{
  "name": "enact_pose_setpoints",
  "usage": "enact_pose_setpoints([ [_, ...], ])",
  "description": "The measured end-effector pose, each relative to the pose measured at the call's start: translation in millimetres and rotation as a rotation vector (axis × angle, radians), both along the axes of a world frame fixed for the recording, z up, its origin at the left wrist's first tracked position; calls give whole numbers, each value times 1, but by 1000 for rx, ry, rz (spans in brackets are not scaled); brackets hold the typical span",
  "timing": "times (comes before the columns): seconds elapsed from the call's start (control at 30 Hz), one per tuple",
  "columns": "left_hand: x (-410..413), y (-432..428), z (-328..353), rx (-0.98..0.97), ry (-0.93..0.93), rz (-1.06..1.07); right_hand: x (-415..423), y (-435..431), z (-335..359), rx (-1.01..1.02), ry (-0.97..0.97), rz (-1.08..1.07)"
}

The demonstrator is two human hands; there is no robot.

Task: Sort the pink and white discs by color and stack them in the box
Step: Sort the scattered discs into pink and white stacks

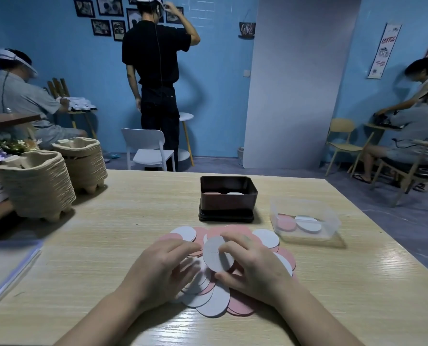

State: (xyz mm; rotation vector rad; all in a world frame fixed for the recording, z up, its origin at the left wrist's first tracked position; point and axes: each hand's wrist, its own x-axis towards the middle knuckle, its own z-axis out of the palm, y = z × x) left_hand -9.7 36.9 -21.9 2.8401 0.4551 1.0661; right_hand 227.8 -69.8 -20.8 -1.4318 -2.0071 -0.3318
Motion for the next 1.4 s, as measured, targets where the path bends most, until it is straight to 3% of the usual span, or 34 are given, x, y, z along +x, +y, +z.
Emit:
enact_pose_setpoints([
  [0.17,-25,5,2,-46,225,-13,2,-9,0,-28,8,-34],
  [0.33,-23,5,2,-61,276,-4,1,-14,2,-68,-17,-56],
  [0.6,-15,2,2,-260,184,-37,2,-15,1,-73,17,-78],
  [0.87,12,4,0,-74,-59,-47,5,-12,-5,-102,81,-85],
  [1.17,12,9,-12,-10,38,-27,-14,2,-3,23,-55,33],
  [1.4,7,6,-10,-61,-56,-33,-6,-2,-6,9,66,43],
])
